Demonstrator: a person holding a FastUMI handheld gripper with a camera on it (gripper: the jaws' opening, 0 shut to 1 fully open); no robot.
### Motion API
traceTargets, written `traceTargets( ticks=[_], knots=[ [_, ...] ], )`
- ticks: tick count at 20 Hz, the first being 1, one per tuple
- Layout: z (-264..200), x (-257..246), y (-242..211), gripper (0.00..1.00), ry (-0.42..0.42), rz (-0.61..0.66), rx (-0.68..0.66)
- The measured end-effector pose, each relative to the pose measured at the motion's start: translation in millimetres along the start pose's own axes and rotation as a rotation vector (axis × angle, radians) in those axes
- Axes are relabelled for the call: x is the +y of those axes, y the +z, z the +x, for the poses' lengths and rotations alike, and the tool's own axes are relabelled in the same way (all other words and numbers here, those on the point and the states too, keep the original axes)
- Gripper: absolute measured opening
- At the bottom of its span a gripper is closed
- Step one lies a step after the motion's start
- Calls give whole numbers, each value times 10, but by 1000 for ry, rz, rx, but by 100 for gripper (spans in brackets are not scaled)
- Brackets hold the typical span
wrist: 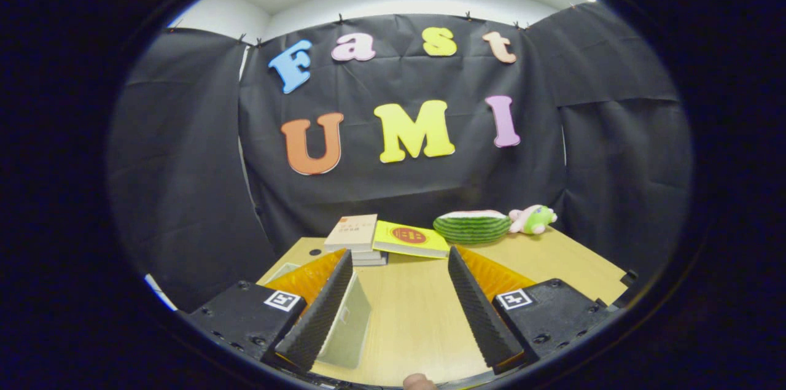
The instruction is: Open the storage box then place both shoes into the box .Put the left shoe in first, then the right shoe, with the right side of both shoes facing outward in a uniform manner.
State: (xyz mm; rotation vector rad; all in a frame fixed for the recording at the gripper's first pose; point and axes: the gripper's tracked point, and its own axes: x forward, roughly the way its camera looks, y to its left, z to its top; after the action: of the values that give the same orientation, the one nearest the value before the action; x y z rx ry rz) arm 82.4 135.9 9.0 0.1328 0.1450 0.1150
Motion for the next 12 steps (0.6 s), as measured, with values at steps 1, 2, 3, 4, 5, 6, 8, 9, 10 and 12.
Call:
traceTargets(
  ticks=[1,2,3,4,5,6,8,9,10,12],
  knots=[
    [-57,-107,3,100,-12,-3,-14],
    [-121,-196,1,100,-22,-8,-19],
    [-169,-266,16,100,-31,-15,-32],
    [-239,-307,42,100,-30,-15,-40],
    [-326,-316,71,100,-20,-16,-48],
    [-414,-315,121,100,-6,-15,-57],
    [-607,-401,304,100,-1,-21,-101],
    [-695,-441,358,100,-4,-28,-115],
    [-793,-491,404,100,-5,-33,-120],
    [-960,-562,508,100,-1,-32,-140]
  ],
)
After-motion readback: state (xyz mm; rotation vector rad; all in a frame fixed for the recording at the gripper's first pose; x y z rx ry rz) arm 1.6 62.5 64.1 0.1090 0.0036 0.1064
